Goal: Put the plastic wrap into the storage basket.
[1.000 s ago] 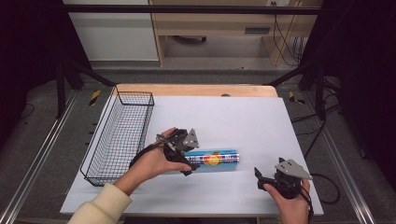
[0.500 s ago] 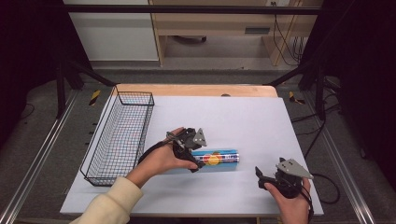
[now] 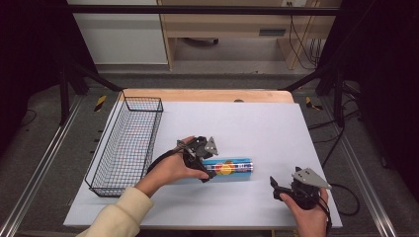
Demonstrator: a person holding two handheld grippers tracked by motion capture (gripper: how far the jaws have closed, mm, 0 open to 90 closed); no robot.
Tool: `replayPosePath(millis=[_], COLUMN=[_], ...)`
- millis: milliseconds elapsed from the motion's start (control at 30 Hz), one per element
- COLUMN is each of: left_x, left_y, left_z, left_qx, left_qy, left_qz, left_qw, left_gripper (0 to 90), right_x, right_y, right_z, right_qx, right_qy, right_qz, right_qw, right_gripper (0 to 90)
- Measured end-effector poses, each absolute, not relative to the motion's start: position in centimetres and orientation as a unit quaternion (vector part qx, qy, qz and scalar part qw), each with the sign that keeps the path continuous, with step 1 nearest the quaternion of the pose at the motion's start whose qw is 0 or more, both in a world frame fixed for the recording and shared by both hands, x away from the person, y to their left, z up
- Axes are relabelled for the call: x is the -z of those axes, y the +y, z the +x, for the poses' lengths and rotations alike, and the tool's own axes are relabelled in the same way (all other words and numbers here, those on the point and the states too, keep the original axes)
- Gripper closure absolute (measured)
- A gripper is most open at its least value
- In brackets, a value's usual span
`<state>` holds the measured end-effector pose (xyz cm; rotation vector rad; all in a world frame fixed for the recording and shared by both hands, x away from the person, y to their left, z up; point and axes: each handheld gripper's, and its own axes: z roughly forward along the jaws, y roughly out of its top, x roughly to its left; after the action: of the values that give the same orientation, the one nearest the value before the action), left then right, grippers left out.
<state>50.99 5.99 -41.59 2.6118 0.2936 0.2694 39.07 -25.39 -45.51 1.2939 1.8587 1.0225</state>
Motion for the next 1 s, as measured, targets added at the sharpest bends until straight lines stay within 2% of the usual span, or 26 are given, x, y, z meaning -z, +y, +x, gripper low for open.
replayPosePath(millis=[567,1000], left_x=[42.4,43.4], left_y=[5.7,5.3], left_z=[51.2,51.1], left_qx=[-0.105,-0.085], left_qy=[0.099,0.087], left_qz=[0.966,0.975], left_qw=[0.214,0.185], left_gripper=[9.3,15.8], right_x=[45.6,45.6], right_y=[-25.5,-25.6], right_z=[39.1,39.1], right_qx=[-0.389,-0.390], right_qy=[0.709,0.708], right_qz=[0.494,0.495], right_qw=[0.319,0.318], right_gripper=[8.4,8.7])
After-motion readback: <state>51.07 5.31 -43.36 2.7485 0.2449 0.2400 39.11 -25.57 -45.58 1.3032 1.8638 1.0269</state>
